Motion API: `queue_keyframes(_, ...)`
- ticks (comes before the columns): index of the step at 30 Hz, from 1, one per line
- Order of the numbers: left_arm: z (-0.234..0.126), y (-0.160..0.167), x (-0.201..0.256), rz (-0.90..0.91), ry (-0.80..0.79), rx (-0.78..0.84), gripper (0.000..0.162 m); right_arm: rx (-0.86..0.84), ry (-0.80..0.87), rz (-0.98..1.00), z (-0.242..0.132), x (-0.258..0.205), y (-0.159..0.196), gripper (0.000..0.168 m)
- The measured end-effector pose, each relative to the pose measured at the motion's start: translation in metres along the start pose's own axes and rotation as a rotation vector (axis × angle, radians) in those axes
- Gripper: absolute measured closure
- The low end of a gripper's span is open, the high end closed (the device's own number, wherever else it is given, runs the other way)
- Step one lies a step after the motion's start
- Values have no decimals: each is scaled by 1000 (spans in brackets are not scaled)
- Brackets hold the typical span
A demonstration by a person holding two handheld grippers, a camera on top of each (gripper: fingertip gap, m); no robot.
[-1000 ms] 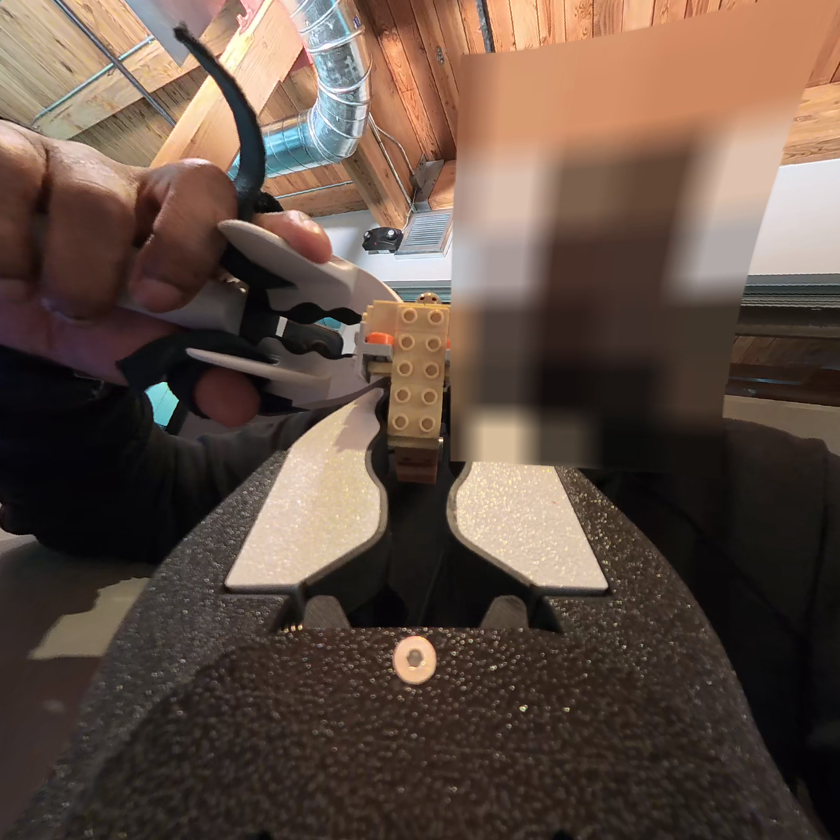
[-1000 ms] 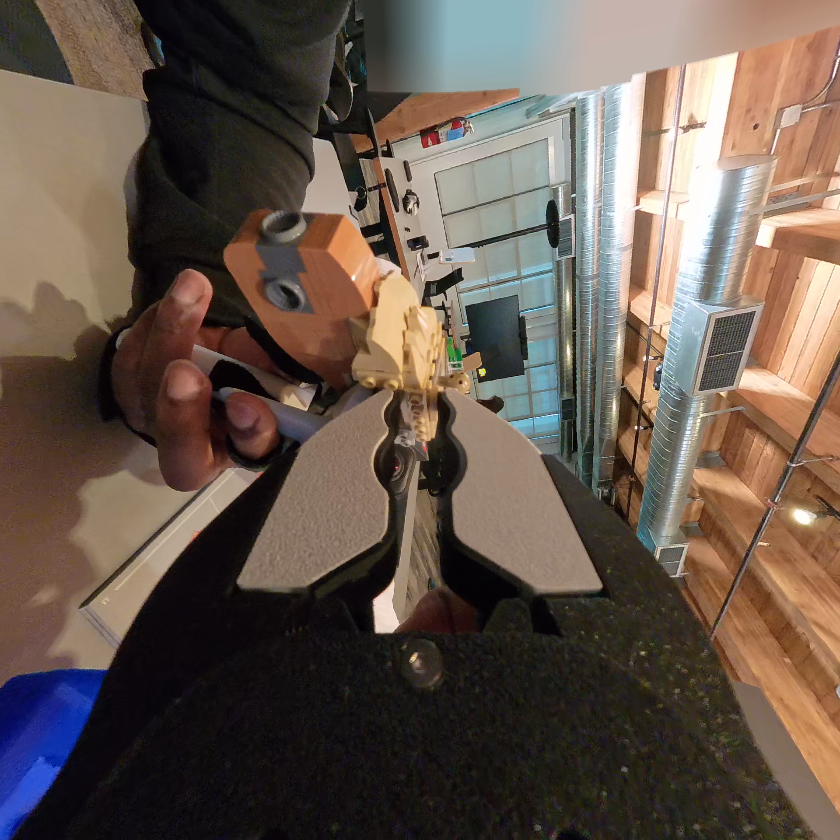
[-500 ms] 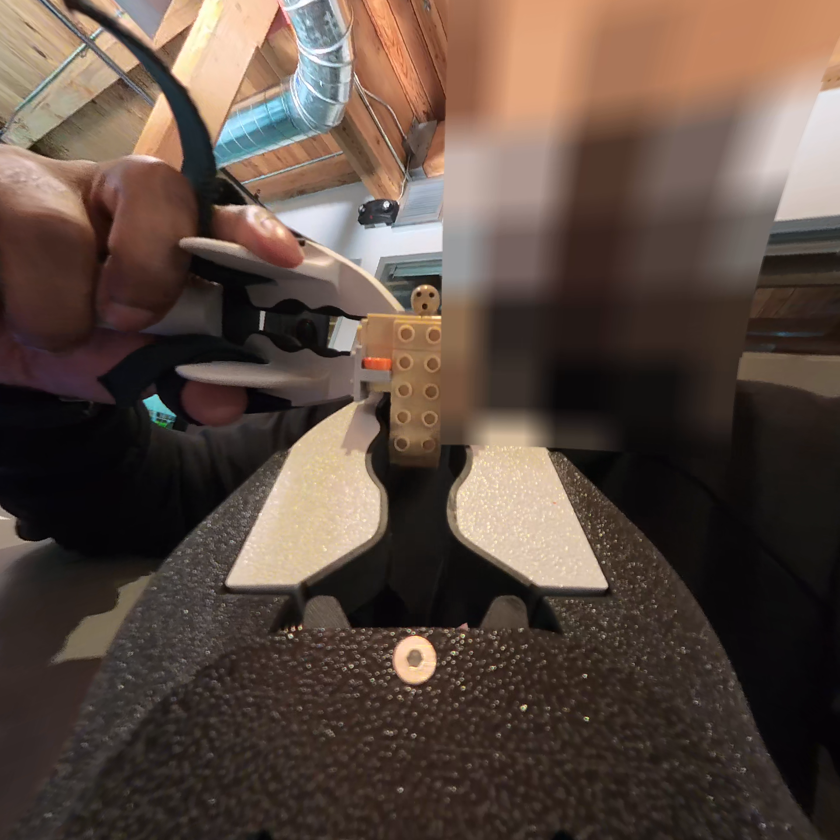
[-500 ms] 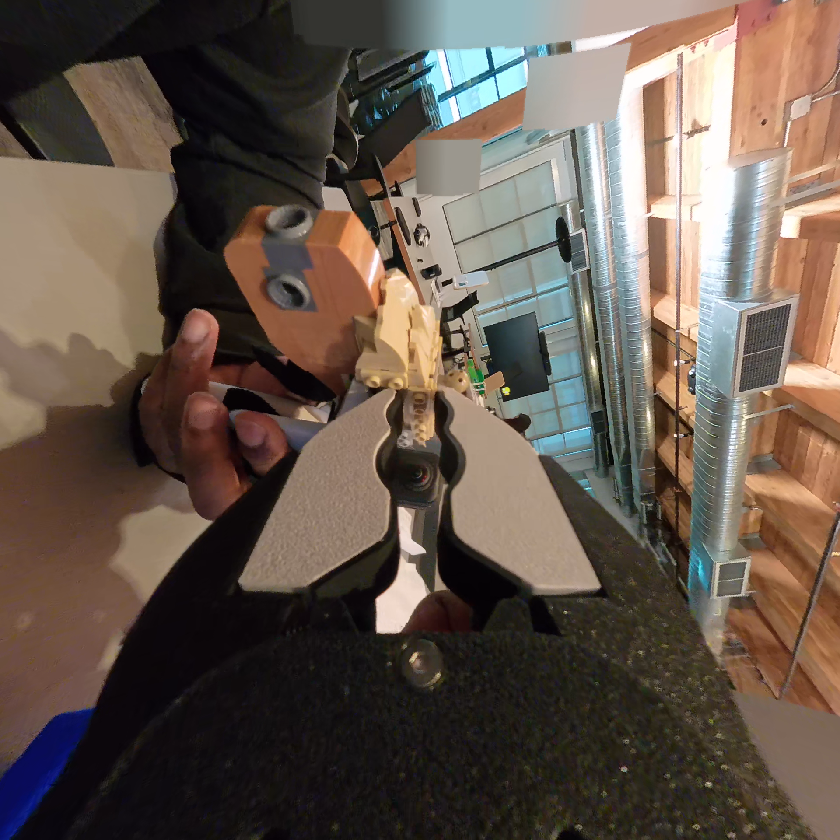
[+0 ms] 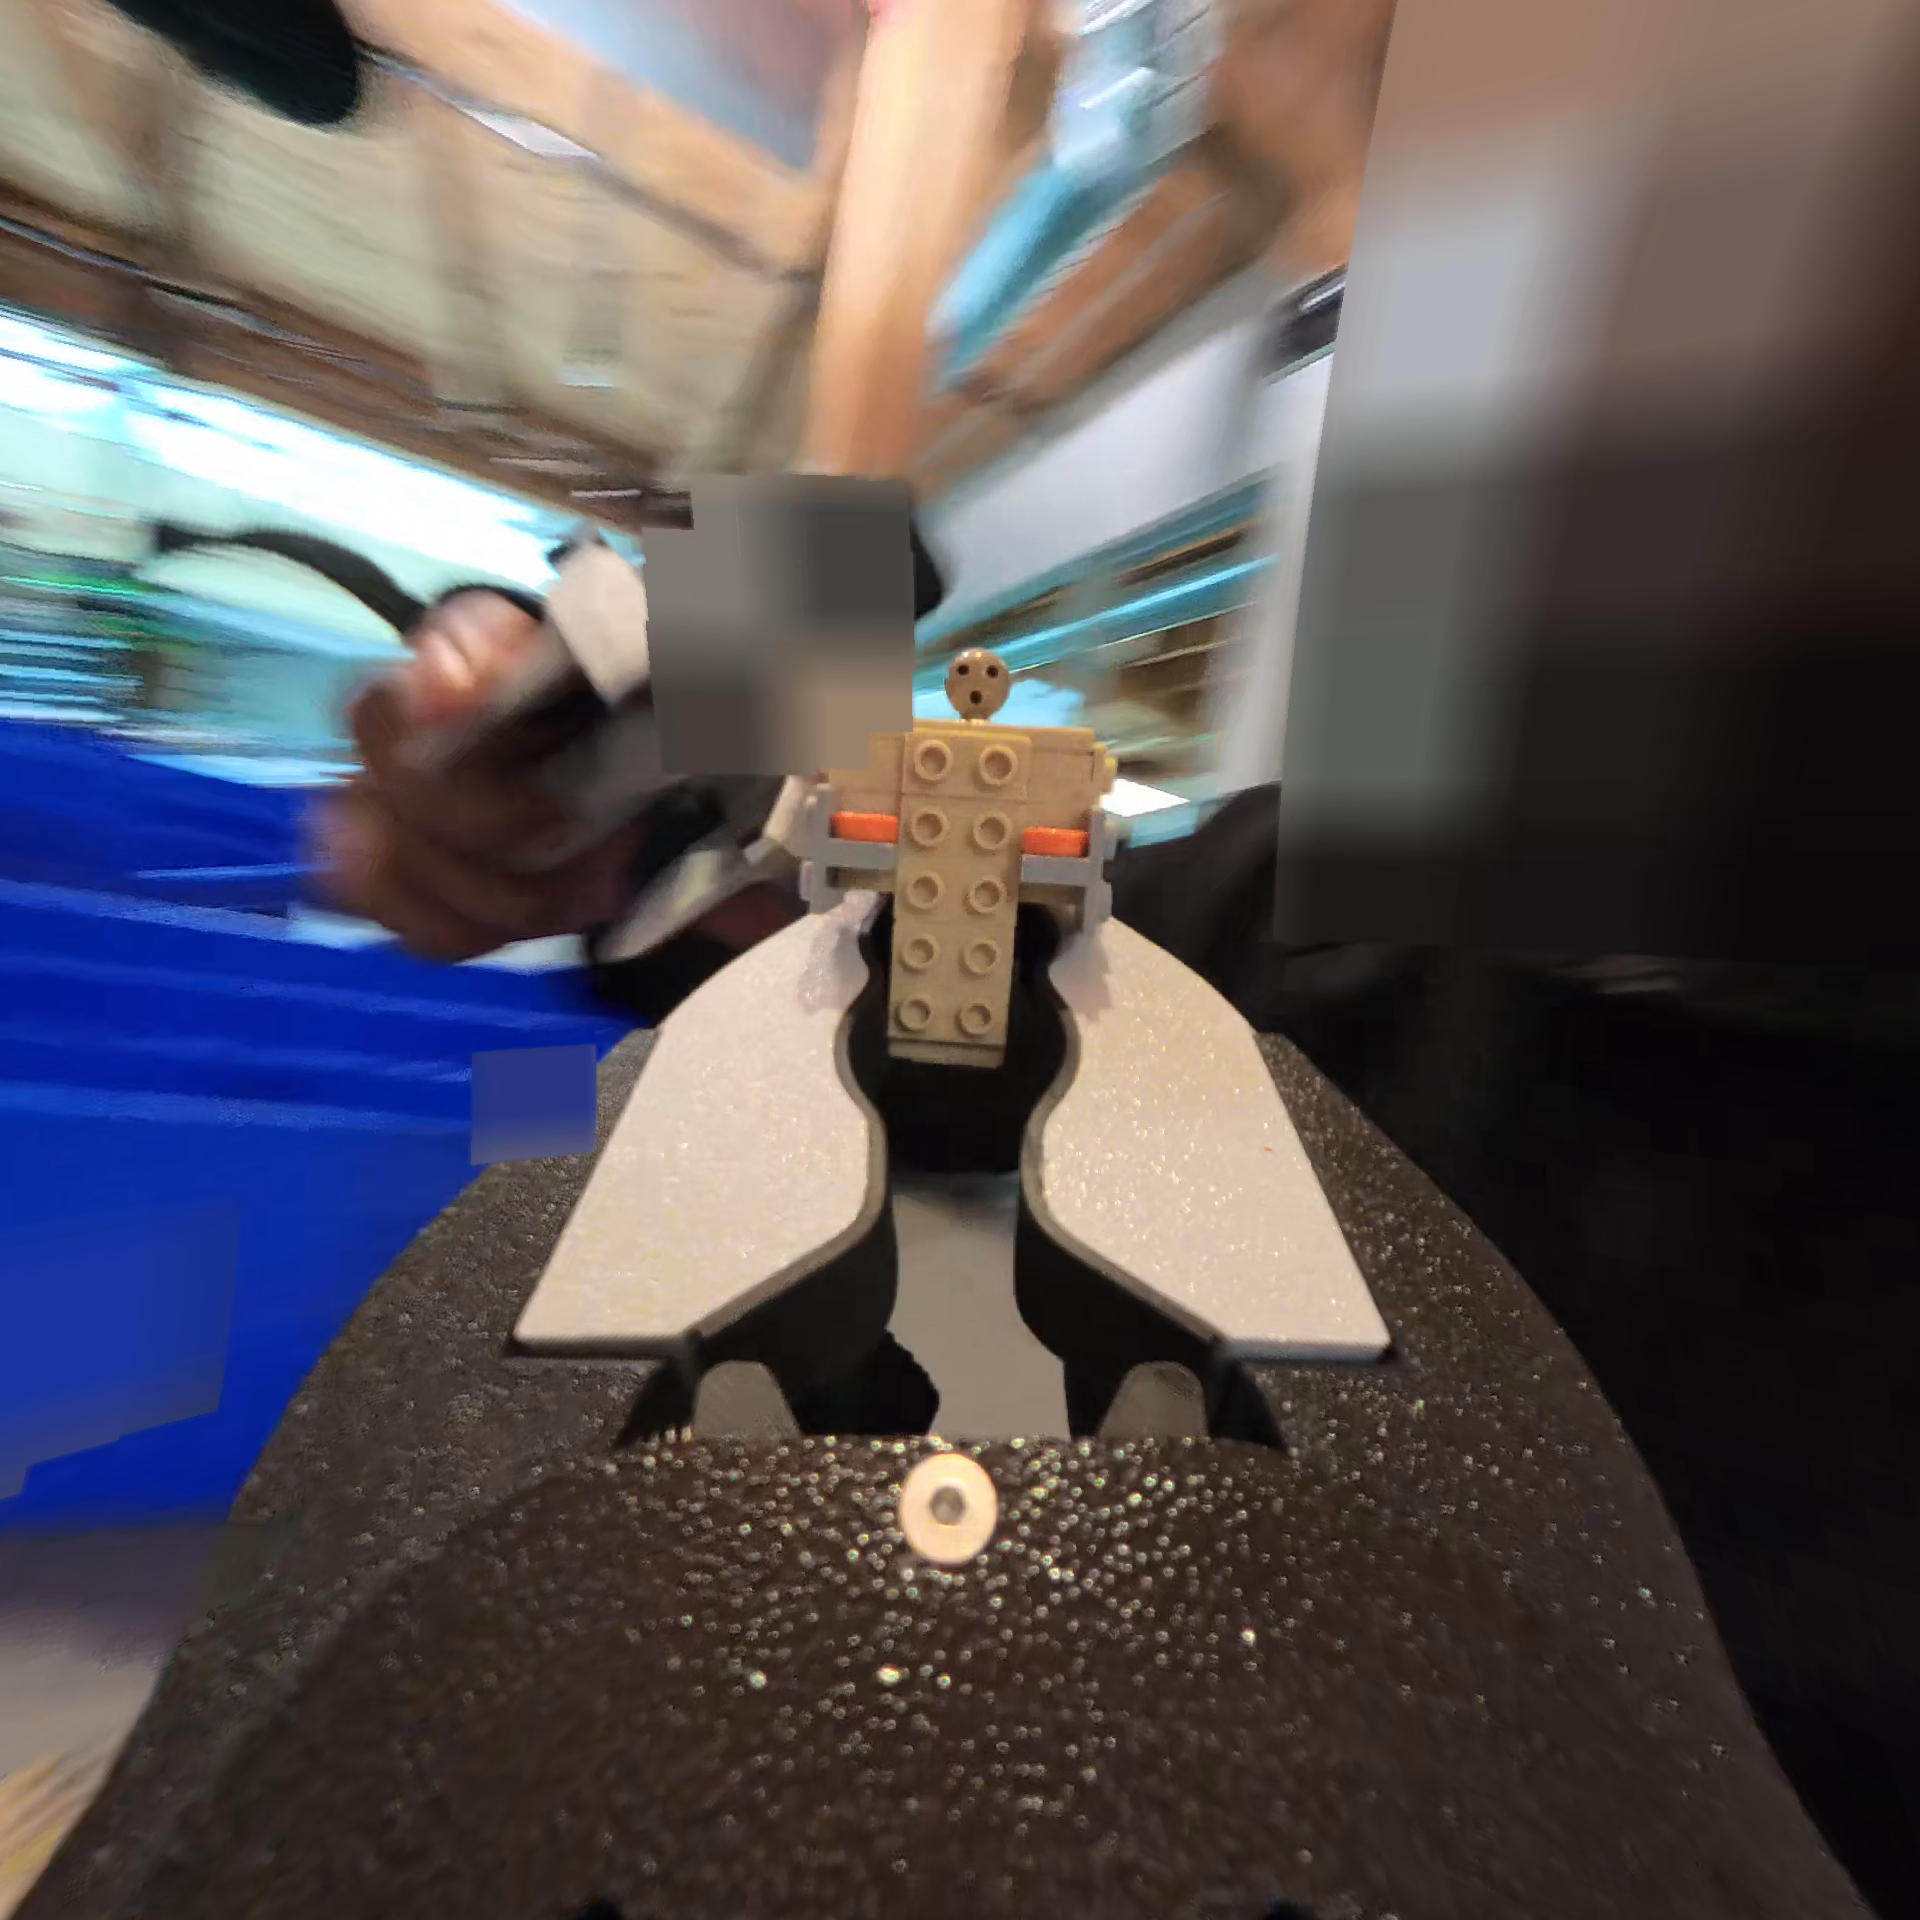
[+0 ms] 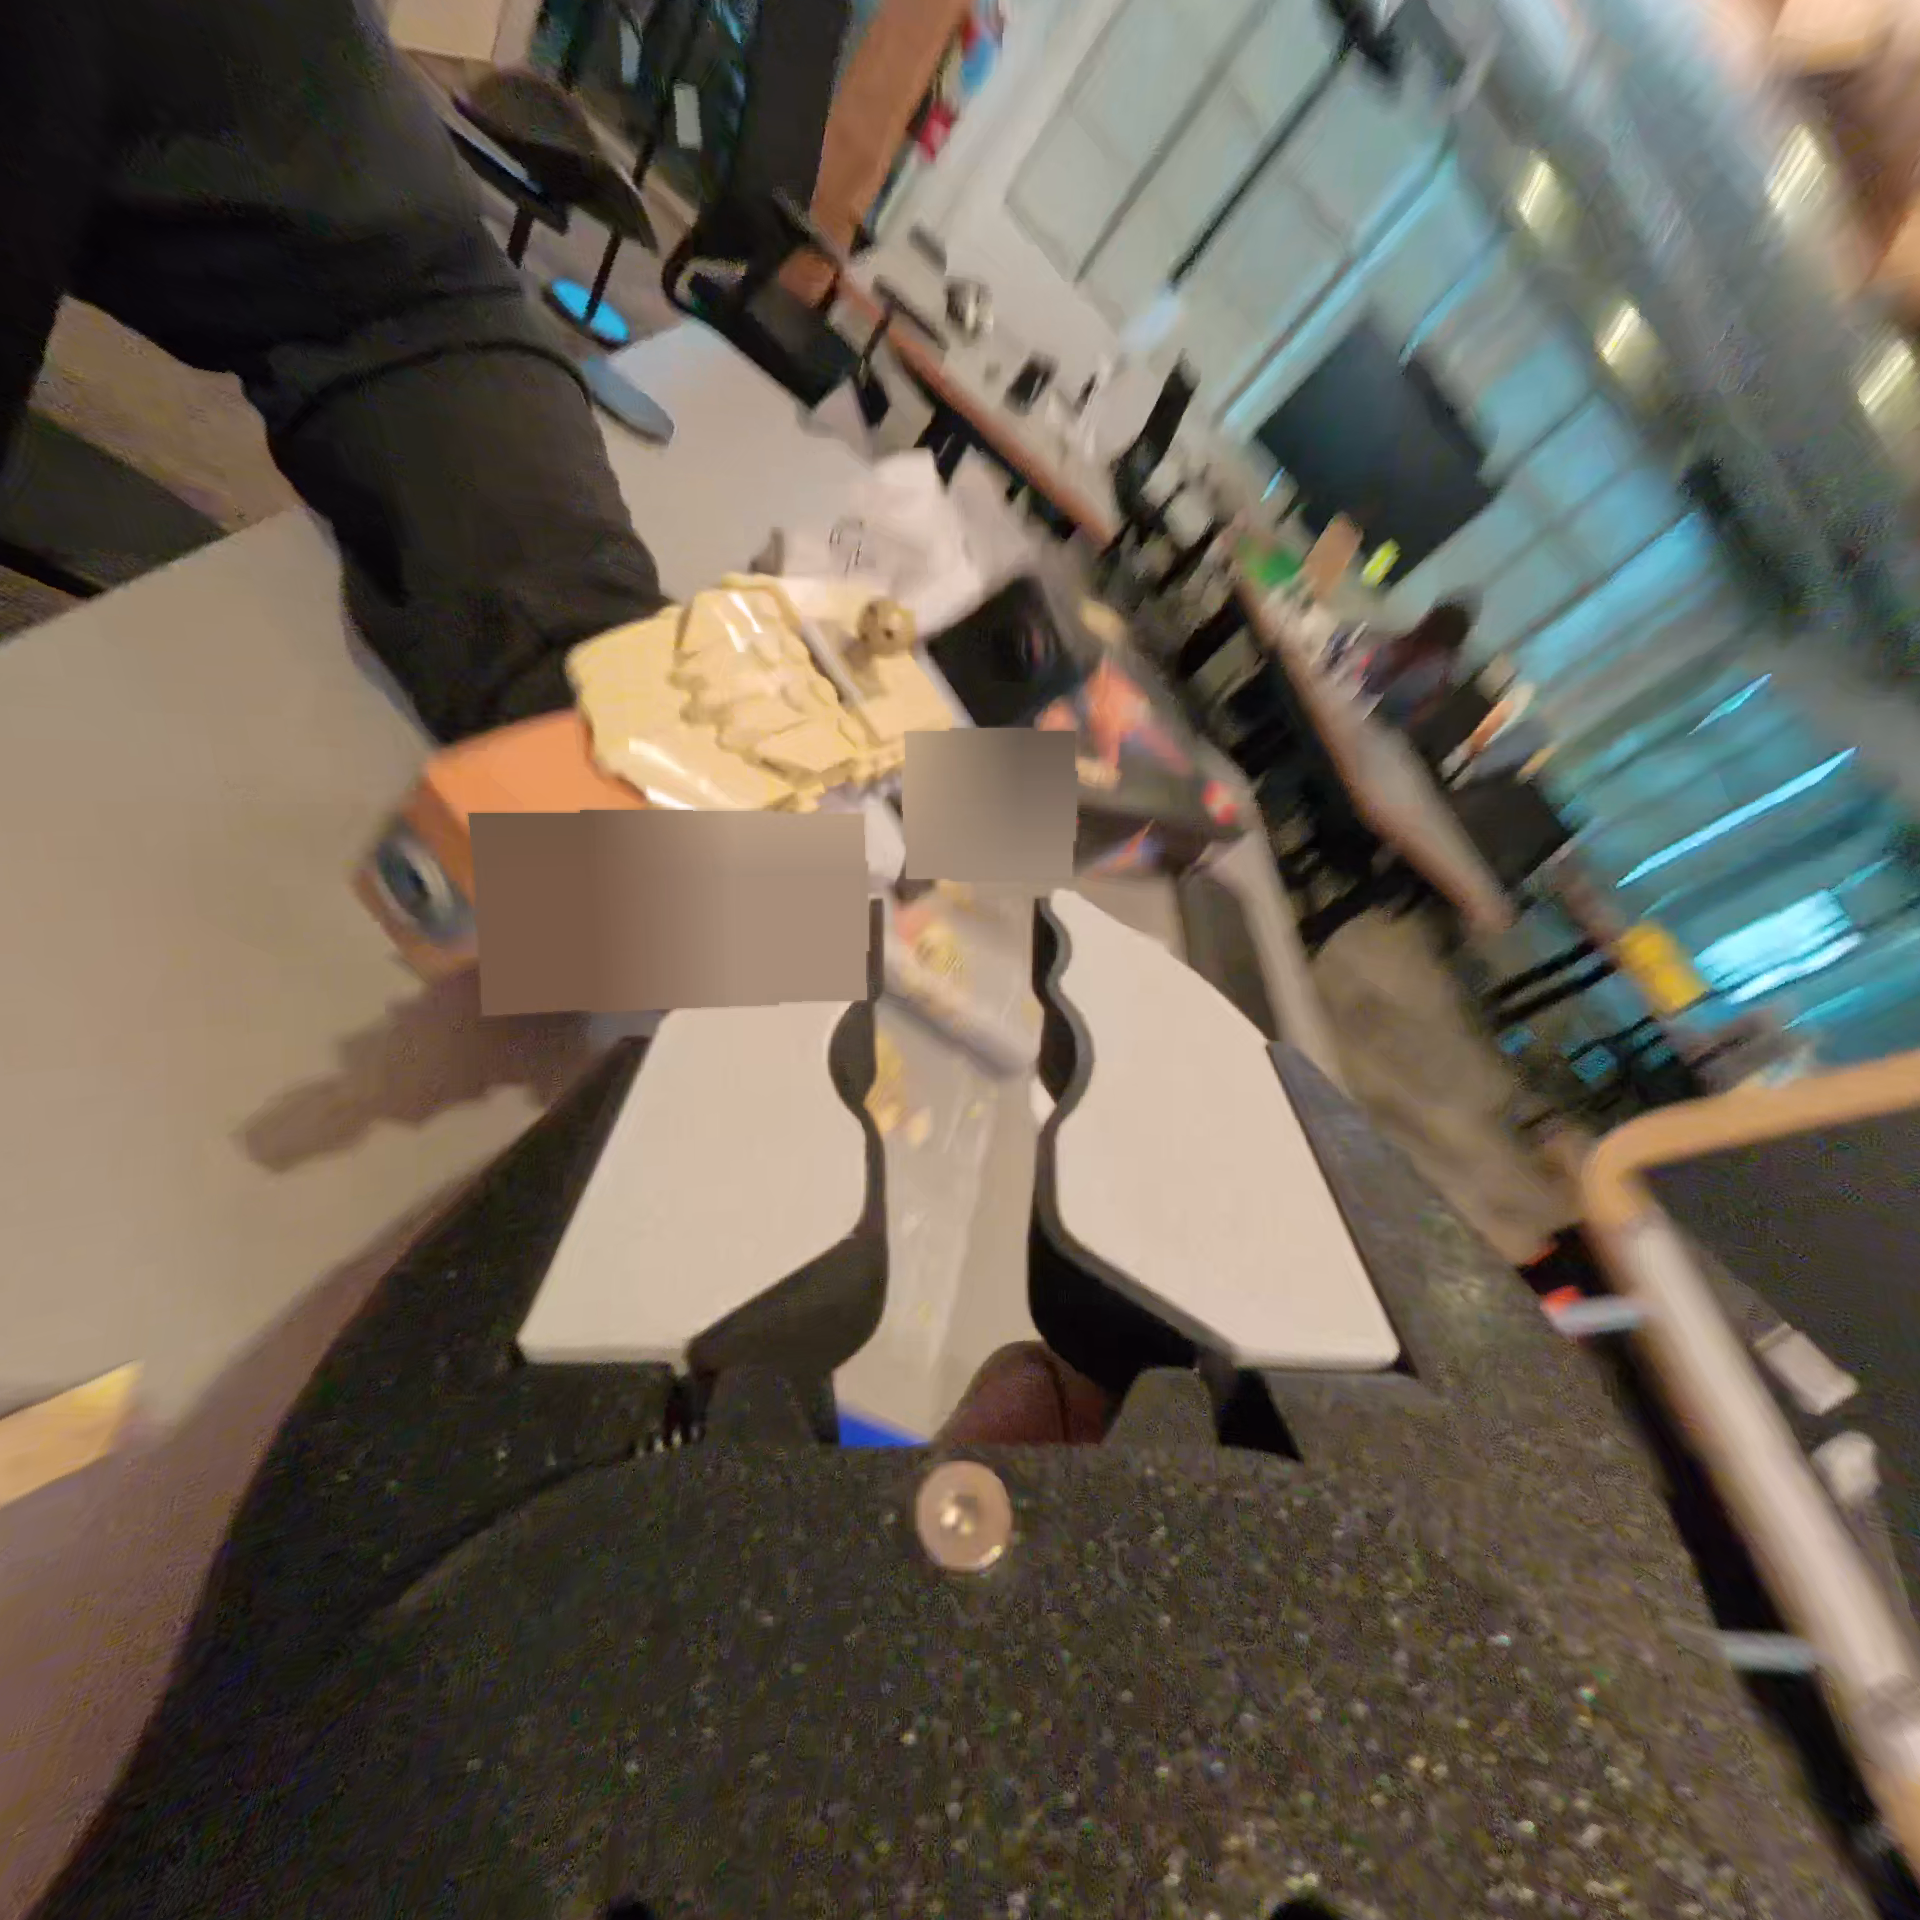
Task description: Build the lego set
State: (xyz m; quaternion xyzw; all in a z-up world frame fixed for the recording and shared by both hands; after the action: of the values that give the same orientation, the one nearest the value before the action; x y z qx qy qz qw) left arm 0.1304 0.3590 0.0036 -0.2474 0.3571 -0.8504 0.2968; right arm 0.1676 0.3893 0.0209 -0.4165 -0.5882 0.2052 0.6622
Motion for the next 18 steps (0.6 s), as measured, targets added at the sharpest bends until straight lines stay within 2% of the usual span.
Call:
queue_keyframes(3,-6,1,-28,200,-215,-97,140,-117,14,249,-12,14,27,148)
queue_keyframes(5,-9,5,-38,297,-289,-153,139,-153,-4,409,-13,13,38,150)
queue_keyframes(8,-7,19,-39,381,-291,-231,140,-108,-137,635,-10,-3,33,152)
queue_keyframes(12,-2,37,-35,473,-257,-334,140,-25,-267,809,-15,-13,19,153)
queue_keyframes(18,-1,47,-34,541,-247,-405,140,-45,-330,836,-15,-24,16,154)
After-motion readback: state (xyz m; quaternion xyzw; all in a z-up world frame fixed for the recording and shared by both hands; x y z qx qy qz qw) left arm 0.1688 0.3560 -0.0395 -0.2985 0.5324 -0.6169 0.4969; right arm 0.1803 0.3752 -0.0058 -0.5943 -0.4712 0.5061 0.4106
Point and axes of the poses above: each gripper's, where its closed fingertips meet, z out along the fingers, y out of its underside, x = y × z across the jaws, the point moved 1 cm from there along -z, back along the fingers, and after that the axes turned 12 degrees about x, right-handed, at the moved point
